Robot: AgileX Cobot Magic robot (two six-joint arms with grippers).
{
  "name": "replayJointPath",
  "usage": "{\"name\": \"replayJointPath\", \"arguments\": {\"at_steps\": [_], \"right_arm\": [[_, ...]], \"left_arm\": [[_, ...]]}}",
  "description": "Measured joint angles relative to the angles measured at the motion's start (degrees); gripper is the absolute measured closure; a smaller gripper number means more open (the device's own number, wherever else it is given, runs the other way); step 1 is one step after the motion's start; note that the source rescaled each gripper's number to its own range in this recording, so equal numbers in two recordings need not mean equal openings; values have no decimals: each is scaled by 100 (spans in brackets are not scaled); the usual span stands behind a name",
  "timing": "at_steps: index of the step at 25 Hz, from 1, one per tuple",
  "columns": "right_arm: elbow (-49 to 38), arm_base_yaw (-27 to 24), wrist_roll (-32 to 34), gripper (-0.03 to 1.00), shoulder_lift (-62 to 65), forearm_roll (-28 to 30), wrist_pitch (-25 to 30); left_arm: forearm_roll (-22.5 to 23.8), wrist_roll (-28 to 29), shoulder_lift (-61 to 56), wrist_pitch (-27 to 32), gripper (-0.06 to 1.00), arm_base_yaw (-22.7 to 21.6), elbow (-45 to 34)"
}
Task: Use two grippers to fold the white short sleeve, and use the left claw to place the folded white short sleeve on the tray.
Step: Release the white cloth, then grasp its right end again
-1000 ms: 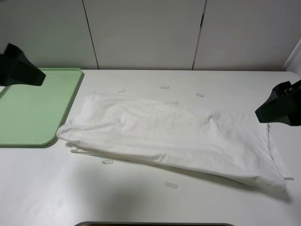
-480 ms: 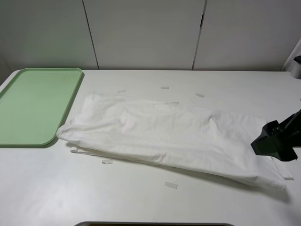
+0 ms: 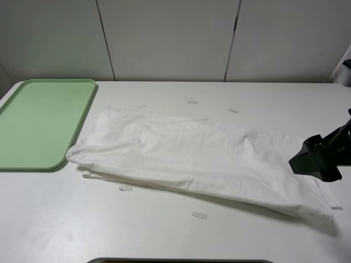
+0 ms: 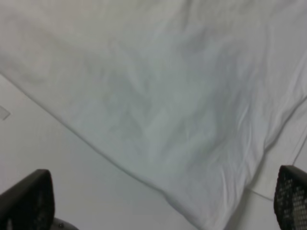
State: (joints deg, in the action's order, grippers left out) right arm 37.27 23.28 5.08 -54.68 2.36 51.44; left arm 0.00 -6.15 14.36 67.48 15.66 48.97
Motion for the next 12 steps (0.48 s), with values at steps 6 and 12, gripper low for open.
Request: {"name": "replayJointPath", "arguments": {"at_steps": [6, 12], "right_arm": [[-2, 0, -14, -3, 0, 0, -64], [-2, 0, -84, -3, 0, 0, -133]], "left_arm": [[-66, 454, -1073, 0, -4, 0, -1297], [-251, 535, -1478, -61, -4, 0, -1922]]}}
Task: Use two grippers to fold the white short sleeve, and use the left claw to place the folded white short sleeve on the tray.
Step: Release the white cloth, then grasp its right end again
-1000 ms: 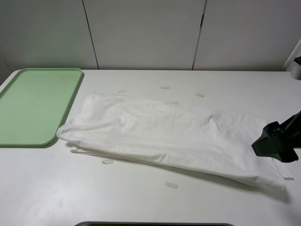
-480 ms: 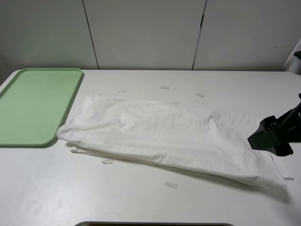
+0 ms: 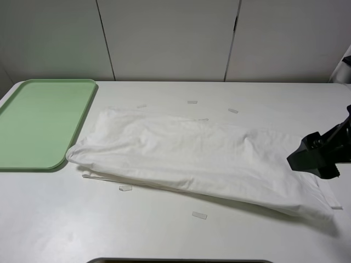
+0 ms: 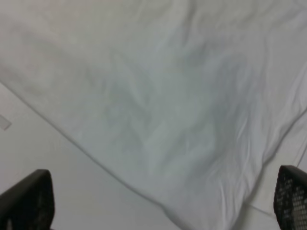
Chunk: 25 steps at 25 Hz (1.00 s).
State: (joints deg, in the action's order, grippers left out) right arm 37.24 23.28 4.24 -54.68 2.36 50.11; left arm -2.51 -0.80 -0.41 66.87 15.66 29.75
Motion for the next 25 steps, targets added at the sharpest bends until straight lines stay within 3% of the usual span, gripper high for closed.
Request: {"name": "replayJointPath", "arguments": {"at_steps": [7, 19, 22, 24, 25], "right_arm": [[0, 0, -6, -3, 0, 0, -344], [0, 0, 125, -3, 0, -2, -841], [0, 0, 179, -3, 0, -2, -934], [0, 0, 943, -3, 0, 343, -1022], [0, 0, 943, -3, 0, 343, -1022]], "left_arm": [[251, 18, 1, -556, -4, -7, -215], [251, 18, 1, -570, -4, -40, -215], [251, 18, 1, -570, -4, -385, -215], [251, 18, 1, -570, -4, -541, -215], [251, 18, 1, -570, -4, -751, -215]]}}
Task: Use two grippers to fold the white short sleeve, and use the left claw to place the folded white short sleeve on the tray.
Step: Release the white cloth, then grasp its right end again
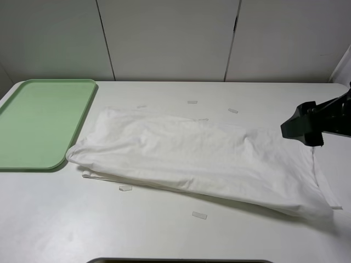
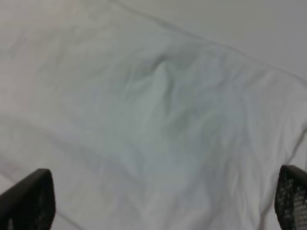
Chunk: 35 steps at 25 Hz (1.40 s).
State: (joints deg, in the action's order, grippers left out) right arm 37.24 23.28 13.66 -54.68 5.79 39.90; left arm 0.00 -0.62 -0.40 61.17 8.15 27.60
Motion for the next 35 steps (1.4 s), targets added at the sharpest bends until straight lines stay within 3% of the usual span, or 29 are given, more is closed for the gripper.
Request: {"name": "replayJointPath", "arguments": {"at_steps": [2, 6, 10, 14, 18, 23, 27, 30, 35], "right_arm": [[0, 0, 453, -3, -14, 268, -1], [0, 0, 1261, -3, -270, 852, 129], [0, 0, 1635, -3, -753, 1058, 210], [78, -705, 1805, -3, -1888, 1069, 170], [368, -1393, 1267, -3, -2445, 981, 58], [915, -2314, -164, -3, -3204, 223, 52], [1013, -2564, -509, -3, -3426, -49, 47], [1048, -3046, -1328, -3, -3960, -527, -19], [1048, -3077, -1590, -3, -4462, -671, -291]], "left_arm": [[0, 0, 0, 0, -4, -559, 0], [0, 0, 0, 0, -4, -1210, 0], [0, 0, 0, 0, -4, -1394, 0], [0, 0, 0, -2, -4, -1401, 0], [0, 0, 0, -2, -4, -1412, 0], [0, 0, 0, -6, -4, -1412, 0], [0, 0, 0, -6, -4, -1412, 0], [0, 0, 0, -6, -4, -1412, 0], [0, 0, 0, -6, -4, -1412, 0]]}}
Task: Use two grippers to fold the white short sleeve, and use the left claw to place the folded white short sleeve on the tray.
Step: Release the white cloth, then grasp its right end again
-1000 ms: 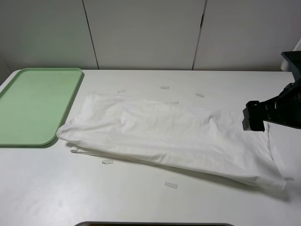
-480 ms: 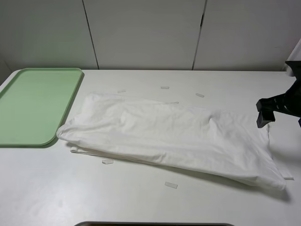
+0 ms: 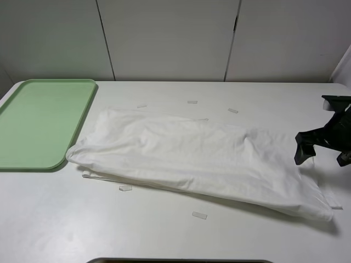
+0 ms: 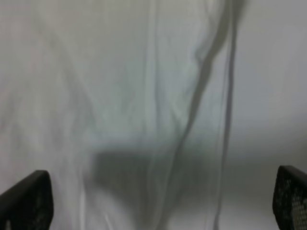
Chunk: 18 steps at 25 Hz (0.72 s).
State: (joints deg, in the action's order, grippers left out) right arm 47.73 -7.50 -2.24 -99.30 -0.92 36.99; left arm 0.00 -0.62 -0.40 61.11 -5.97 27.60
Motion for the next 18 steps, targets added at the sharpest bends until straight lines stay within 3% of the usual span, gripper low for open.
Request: {"name": "replayJointPath", "arguments": {"at_steps": [10, 18], "right_arm": [[6, 0, -37, -3, -807, 92, -372], [84, 0, -43, -3, -1063, 92, -299]], "left_arm": [[0, 2, 0, 0, -4, 0, 0], [0, 2, 0, 0, -4, 0, 0]]}}
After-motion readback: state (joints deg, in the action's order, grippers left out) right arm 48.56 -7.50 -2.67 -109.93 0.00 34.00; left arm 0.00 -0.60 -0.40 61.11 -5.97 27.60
